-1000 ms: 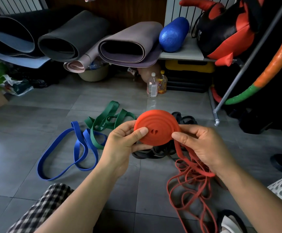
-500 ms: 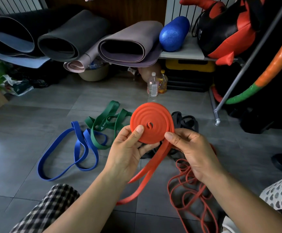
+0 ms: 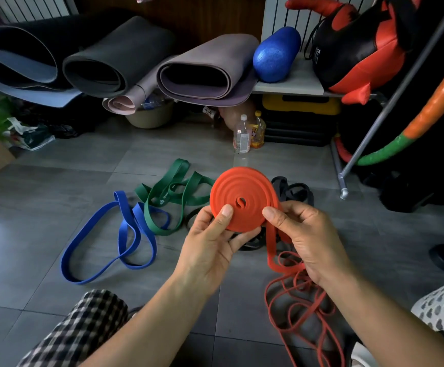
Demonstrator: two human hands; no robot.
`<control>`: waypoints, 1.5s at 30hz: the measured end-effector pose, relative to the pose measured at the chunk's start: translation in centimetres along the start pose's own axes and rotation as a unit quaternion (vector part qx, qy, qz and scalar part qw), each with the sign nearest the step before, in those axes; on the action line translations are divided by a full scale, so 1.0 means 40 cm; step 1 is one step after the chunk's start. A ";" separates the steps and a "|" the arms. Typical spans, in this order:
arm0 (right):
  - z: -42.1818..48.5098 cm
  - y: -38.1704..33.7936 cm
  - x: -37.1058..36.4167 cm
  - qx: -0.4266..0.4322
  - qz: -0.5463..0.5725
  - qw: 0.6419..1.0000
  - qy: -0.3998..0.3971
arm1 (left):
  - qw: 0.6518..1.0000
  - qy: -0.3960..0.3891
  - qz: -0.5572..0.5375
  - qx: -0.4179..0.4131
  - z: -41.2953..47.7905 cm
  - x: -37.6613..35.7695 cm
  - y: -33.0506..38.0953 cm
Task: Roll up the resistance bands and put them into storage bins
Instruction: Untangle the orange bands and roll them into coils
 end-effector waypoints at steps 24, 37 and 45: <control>-0.020 -0.030 0.004 -0.004 -0.170 0.977 -0.130 | 0.943 -0.015 0.324 -0.075 0.020 -0.005 0.062; -0.011 0.009 -0.028 -0.055 -0.004 0.994 -0.099 | 0.971 0.094 0.174 -0.134 0.027 0.011 0.071; -0.033 0.042 -0.068 -0.039 0.070 0.996 -0.038 | 0.979 0.169 0.082 -0.082 0.027 0.031 0.036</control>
Point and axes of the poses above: each hand's wrist, its own z-axis towards the middle knuckle, its own x-axis out of the back of the hand, y = z × x, the point moved 5 cm from there along z, towards the middle knuckle, and after that the axes turned 6 degrees about -z, right-handed, at the moved point
